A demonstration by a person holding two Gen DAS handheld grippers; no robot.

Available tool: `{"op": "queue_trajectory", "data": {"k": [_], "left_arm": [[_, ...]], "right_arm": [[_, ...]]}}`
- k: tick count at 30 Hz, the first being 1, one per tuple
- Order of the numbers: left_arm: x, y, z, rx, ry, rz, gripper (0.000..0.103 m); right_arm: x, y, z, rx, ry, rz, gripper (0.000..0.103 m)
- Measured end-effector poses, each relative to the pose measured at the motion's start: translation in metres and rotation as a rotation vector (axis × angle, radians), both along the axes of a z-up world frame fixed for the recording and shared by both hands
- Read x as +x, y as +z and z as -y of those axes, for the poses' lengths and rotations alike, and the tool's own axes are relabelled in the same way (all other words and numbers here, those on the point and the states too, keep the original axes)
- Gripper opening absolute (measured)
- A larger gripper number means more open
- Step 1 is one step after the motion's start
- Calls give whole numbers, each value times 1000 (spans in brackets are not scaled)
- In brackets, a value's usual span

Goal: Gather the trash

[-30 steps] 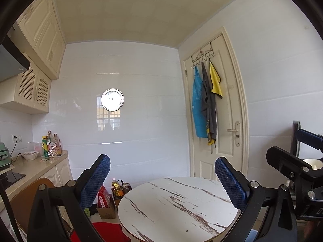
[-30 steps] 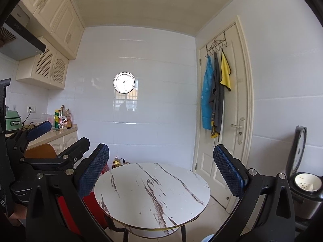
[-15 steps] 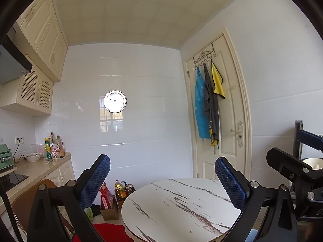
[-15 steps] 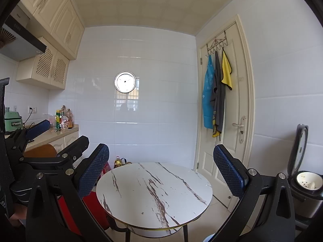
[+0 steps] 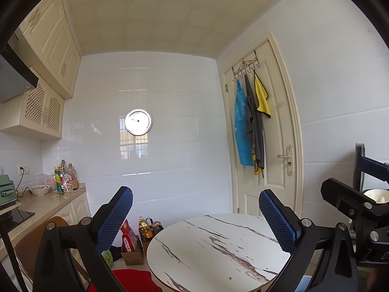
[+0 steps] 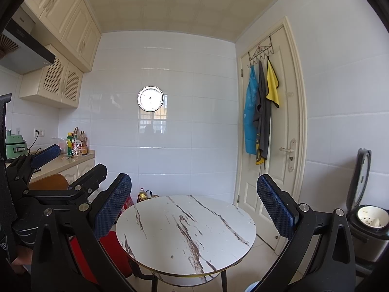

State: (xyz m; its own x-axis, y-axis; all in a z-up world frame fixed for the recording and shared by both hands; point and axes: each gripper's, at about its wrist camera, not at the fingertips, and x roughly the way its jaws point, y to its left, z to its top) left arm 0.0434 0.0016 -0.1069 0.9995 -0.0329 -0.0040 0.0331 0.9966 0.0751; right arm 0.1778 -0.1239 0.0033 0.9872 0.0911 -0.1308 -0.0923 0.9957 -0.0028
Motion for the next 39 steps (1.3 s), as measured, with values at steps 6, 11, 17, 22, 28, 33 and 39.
{"op": "queue_trajectory", "data": {"k": [6, 11, 17, 22, 28, 33, 39], "left_arm": [[2, 0, -3, 0, -3, -2, 103], [2, -1, -6, 0, -4, -1, 103], [5, -2, -9, 3, -4, -2, 103], [10, -2, -14, 3, -4, -3, 103], [9, -5, -21, 4, -8, -1, 102], [10, -5, -23, 4, -9, 0, 102], [16, -5, -29, 7, -10, 0, 103]], "right_arm": [[-1, 0, 0, 0, 0, -1, 103], [-1, 0, 0, 0, -1, -2, 103], [-2, 1, 1, 0, 0, -4, 103], [-2, 1, 1, -1, 0, -4, 103], [-3, 1, 1, -1, -1, -4, 103], [-3, 1, 1, 0, 1, -3, 103], [-3, 1, 0, -1, 0, -4, 103]]}}
